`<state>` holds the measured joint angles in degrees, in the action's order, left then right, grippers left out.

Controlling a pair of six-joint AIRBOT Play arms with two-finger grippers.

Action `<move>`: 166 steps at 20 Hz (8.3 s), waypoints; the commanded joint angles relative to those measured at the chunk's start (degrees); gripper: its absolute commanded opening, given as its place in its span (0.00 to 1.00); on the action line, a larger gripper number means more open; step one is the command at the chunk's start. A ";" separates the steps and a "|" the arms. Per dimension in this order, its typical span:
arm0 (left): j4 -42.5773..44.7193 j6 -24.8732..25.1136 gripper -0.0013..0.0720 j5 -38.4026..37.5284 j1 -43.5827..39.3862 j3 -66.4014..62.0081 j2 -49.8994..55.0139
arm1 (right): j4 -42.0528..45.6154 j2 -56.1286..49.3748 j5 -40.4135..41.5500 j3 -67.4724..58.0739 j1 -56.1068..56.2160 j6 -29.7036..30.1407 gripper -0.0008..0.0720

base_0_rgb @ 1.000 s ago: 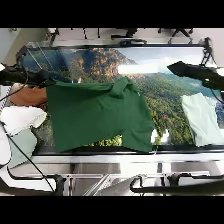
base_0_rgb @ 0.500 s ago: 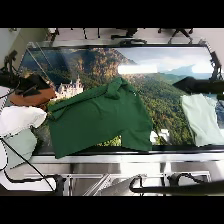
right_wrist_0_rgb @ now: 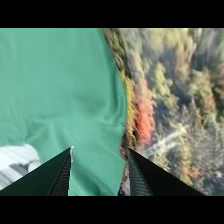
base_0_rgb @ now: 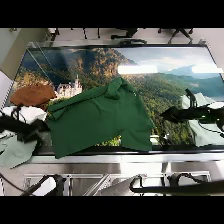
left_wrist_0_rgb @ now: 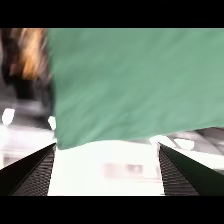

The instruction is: Fold the shirts.

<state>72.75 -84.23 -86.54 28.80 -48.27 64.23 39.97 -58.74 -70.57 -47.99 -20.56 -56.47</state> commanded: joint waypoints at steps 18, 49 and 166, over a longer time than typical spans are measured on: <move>-14.88 8.37 0.19 17.53 -8.33 11.32 13.66 | -1.14 -11.06 6.25 1.66 8.87 3.61 0.58; -29.77 8.07 0.04 3.96 -0.72 -63.06 -17.97 | -10.25 25.99 7.23 -57.00 -9.01 9.31 0.04; -15.41 -0.98 0.98 -0.63 -14.73 -54.90 49.29 | 4.48 -13.64 16.85 -18.93 4.63 0.61 0.91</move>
<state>57.41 -83.55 -82.61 12.58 -98.54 111.26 39.70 -73.91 -51.29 -66.61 -13.85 -55.86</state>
